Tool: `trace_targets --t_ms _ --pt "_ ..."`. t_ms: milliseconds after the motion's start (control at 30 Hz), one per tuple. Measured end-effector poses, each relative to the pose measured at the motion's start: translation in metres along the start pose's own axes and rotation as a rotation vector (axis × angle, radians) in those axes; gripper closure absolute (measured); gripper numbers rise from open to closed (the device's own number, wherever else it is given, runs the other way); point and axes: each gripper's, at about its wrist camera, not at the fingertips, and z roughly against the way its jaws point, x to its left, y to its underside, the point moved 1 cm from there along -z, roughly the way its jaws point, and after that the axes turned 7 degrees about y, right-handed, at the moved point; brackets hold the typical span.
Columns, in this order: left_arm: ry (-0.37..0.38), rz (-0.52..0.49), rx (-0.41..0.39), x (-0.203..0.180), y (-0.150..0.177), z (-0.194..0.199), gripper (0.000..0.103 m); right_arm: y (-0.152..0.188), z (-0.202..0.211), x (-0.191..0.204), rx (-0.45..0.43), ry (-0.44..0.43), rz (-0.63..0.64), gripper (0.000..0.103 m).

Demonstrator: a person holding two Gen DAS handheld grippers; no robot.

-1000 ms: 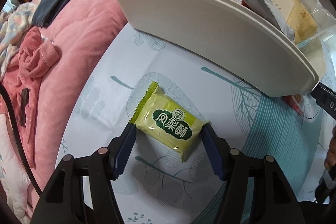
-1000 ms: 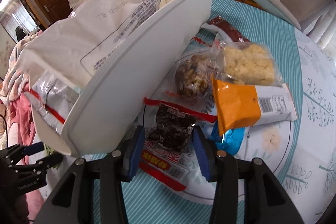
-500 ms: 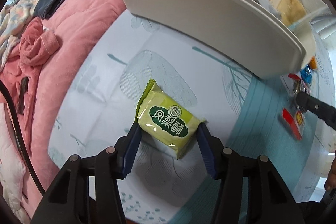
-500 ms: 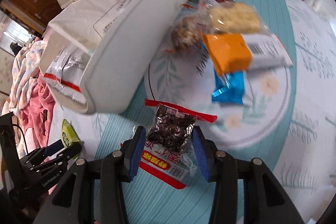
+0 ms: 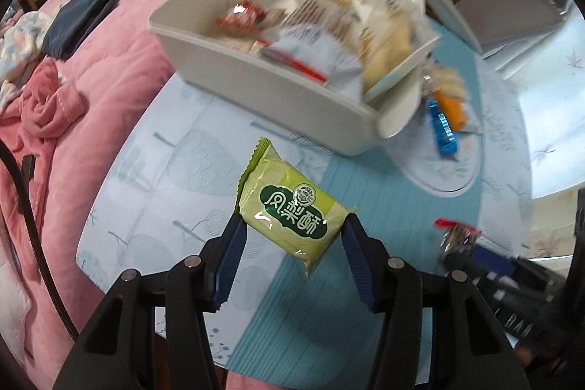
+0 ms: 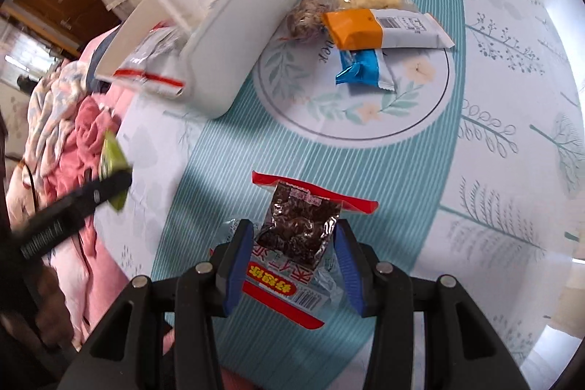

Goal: Organize snacks
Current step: 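Carry both packets over the white tray and open both grippers to drop them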

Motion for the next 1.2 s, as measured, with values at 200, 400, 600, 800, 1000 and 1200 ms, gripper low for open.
trace_targets --t_ms 200,400,600,800,1000,1200 --pt "0.044 0.004 -0.02 -0.01 -0.013 0.025 0.051 -0.001 0.019 0.013 -0.08 0.009 0.065 0.057" --pt "0.09 -0.016 -0.044 -0.012 -0.041 0.051 0.051 -0.009 0.039 0.031 -0.155 0.049 0.135 0.057" --pt "0.102 -0.063 -0.072 -0.014 -0.069 0.079 0.051 -0.028 0.066 0.045 -0.236 0.044 0.114 0.057" --pt "0.119 -0.139 -0.065 -0.013 -0.097 0.096 0.05 -0.052 0.088 0.064 -0.325 0.022 0.054 0.057" --pt "0.138 -0.202 -0.057 -0.007 -0.126 0.104 0.05 -0.075 0.099 0.082 -0.391 0.013 -0.03 0.057" --pt "0.164 -0.268 -0.048 0.002 -0.157 0.103 0.05 -0.095 0.093 0.096 -0.418 0.022 -0.117 0.057"
